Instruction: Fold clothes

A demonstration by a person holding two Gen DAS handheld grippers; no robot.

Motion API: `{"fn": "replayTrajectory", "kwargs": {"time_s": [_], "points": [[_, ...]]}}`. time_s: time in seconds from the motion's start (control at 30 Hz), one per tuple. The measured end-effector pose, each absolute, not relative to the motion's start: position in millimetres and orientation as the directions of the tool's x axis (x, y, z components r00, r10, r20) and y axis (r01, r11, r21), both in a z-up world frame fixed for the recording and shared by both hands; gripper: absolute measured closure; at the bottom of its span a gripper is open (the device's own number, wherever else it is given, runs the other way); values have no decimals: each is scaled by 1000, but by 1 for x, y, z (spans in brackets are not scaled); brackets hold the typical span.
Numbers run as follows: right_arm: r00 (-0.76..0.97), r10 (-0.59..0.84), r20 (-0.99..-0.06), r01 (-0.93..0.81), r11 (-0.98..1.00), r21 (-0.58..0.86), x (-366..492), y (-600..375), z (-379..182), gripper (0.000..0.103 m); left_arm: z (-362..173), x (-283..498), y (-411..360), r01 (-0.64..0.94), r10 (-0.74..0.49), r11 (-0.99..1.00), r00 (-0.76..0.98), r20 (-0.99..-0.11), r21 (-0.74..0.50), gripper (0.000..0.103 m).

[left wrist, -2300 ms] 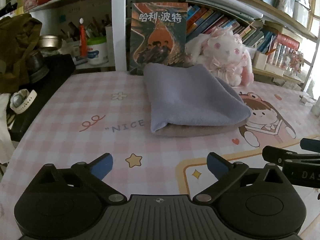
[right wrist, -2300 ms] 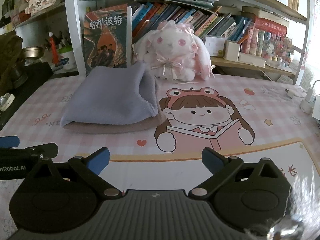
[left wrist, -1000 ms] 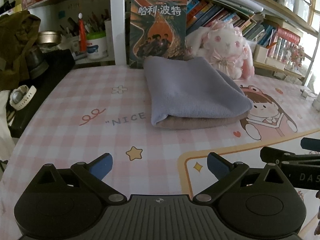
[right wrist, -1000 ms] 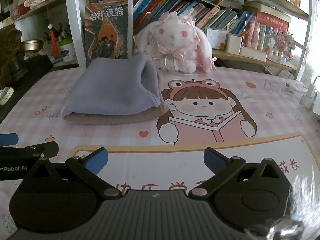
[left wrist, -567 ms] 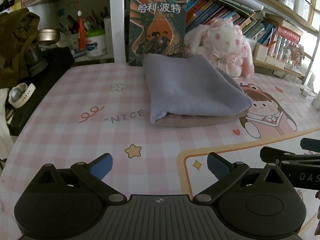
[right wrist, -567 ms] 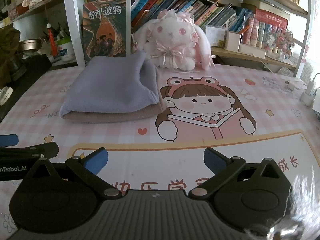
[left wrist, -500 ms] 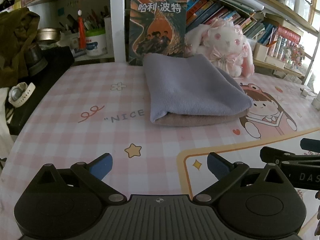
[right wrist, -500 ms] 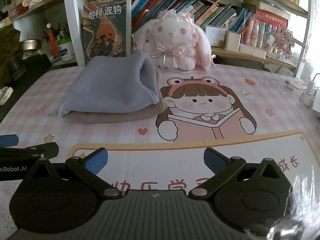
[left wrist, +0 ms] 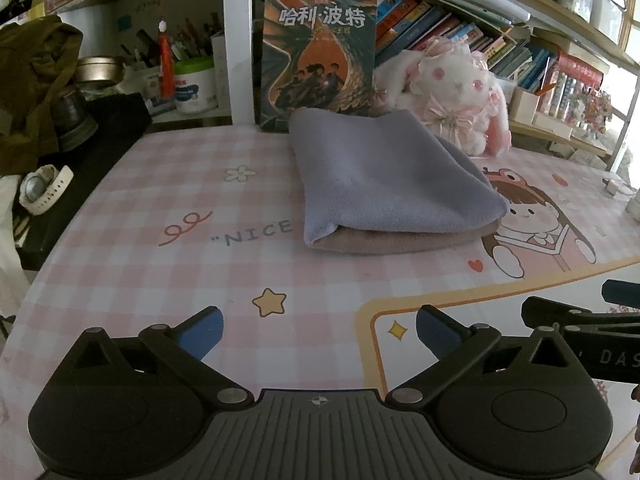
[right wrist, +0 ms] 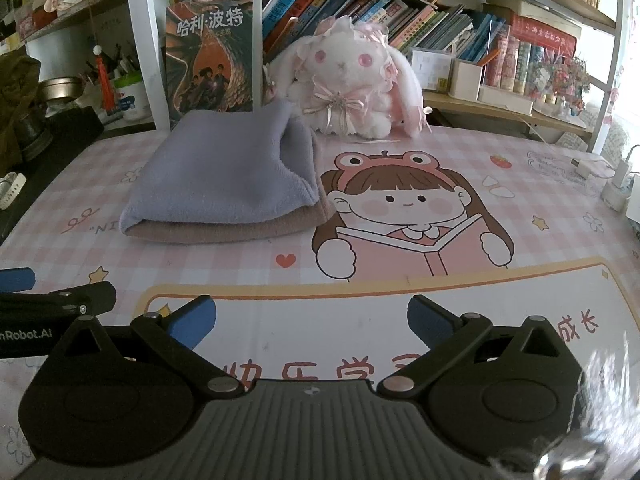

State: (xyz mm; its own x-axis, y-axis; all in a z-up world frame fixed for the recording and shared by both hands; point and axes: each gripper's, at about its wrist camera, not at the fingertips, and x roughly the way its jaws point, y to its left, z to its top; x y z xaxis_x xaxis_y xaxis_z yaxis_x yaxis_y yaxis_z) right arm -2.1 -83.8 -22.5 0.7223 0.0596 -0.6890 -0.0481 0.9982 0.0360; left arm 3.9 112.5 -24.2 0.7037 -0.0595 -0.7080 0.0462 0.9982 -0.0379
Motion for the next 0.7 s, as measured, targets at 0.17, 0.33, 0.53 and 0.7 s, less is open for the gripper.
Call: {"fn": "replayTrajectory", "kwargs": {"time_s": [0.17,0.33,0.53,0.7], "points": [[722,62,-689,-52,998,36,-2,-83,-23,0,-25,5,113,51,-66,998,695,-716,-42,0],[721,64,-690,-53,998,37,-2,-84,-23,0,-24,3,115,45,-77,997,703,-707,-65,0],[720,66,-691,-54,998,39,-2,-83,-23,0,-24,3,115,43,-76,997,706,-704,-64,0],[719,66,-692,-53,998,40,-2,-84,-24,0,-24,2,115,43,-75,997,710,-700,-63,0]]}}
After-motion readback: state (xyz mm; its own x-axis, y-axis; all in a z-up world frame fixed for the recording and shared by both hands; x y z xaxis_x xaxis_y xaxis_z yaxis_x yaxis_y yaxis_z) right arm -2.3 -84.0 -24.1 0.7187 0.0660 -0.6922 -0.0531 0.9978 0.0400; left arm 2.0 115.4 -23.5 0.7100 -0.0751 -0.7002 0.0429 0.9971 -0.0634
